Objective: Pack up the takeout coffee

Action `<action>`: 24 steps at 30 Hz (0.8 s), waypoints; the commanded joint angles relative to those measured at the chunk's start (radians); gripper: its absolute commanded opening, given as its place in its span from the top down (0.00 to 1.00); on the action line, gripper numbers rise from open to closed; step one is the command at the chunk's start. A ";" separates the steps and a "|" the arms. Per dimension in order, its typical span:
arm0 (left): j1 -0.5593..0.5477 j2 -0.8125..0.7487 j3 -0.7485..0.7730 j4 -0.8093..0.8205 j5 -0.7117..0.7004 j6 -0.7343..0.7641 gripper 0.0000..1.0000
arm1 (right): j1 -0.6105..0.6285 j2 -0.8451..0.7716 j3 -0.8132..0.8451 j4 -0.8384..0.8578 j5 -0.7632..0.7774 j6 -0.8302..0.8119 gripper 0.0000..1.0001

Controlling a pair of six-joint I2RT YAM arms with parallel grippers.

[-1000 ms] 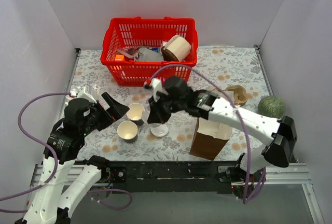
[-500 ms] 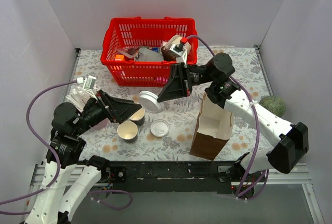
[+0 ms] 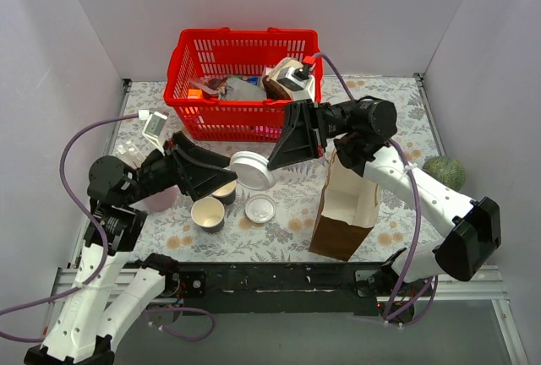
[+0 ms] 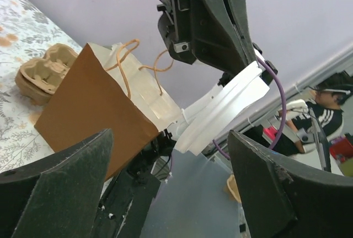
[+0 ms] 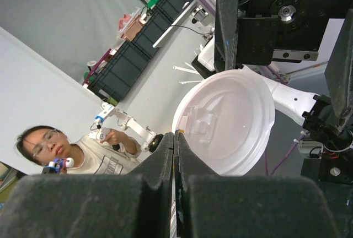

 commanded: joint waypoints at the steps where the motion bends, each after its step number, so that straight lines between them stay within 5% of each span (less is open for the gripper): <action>1: 0.003 0.032 0.021 0.101 0.112 -0.022 0.18 | -0.003 0.026 0.015 0.078 0.013 0.042 0.99; 17: 0.004 0.060 0.012 0.175 0.132 -0.064 0.69 | 0.002 0.187 0.043 0.324 0.010 0.267 0.99; 24: 0.003 0.026 -0.004 0.126 0.066 -0.064 0.89 | -0.009 0.202 0.043 0.315 0.017 0.245 0.96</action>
